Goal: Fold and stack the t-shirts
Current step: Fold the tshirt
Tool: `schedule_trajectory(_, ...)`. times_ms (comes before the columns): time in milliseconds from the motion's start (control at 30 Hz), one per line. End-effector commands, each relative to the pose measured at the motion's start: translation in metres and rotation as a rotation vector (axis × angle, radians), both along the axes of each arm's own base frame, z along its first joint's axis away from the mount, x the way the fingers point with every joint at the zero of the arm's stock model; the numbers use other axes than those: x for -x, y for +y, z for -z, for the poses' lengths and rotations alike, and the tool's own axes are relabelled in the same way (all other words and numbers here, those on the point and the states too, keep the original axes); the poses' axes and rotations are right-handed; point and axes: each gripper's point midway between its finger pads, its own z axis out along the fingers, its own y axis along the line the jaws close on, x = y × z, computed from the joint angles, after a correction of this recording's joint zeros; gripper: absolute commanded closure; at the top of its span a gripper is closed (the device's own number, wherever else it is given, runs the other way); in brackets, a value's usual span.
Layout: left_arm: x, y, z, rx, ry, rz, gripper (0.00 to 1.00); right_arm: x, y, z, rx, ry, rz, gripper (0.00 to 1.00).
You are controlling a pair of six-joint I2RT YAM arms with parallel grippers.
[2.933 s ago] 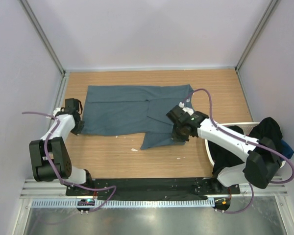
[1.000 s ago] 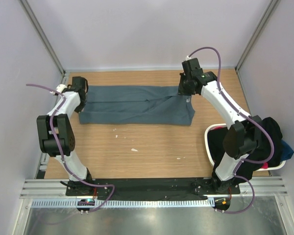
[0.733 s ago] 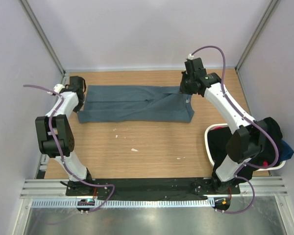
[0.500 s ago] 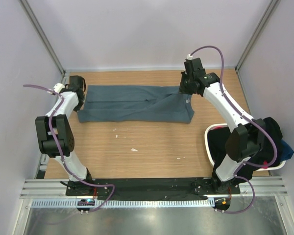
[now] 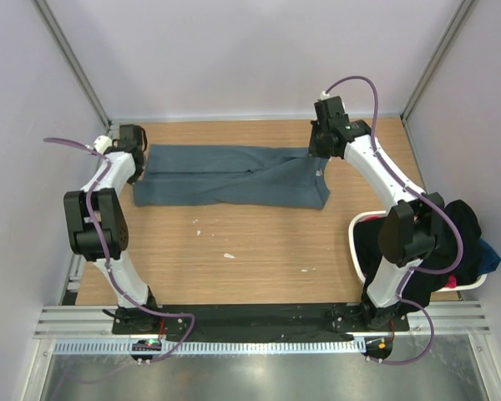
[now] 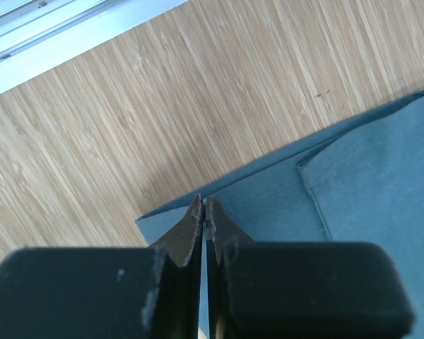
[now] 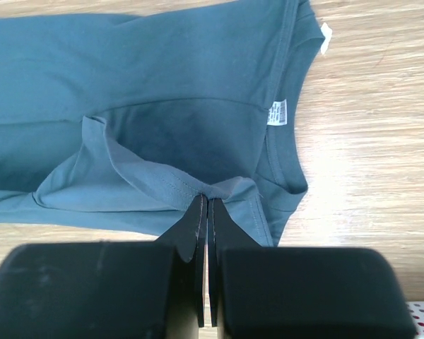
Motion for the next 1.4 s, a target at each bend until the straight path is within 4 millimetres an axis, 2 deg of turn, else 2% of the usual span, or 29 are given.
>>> schedule_trajectory(0,-0.016,0.009,-0.014,-0.033,-0.060,-0.021,1.00,-0.013,-0.007,-0.034,0.006,-0.107,0.014,0.99)
schedule_trajectory(233,-0.017,0.012,-0.012,-0.043,-0.060,-0.038,1.00,-0.021,-0.013,-0.033,0.022,-0.113,0.030,0.99)
schedule_trajectory(467,-0.030,0.007,-0.009,-0.015,-0.078,-0.023,1.00,-0.027,-0.015,-0.030,0.014,-0.123,0.036,0.99)
schedule_trajectory(633,-0.041,0.007,-0.012,-0.028,-0.082,-0.002,1.00,-0.034,-0.015,-0.018,0.018,-0.104,0.026,0.99)
schedule_trajectory(967,-0.044,0.009,-0.008,-0.060,-0.067,-0.005,1.00,-0.055,-0.007,-0.001,0.019,-0.088,0.011,0.99)
schedule_trajectory(1367,-0.028,0.020,-0.003,-0.057,-0.052,-0.070,1.00,-0.070,-0.004,-0.020,0.019,-0.138,0.003,0.99)
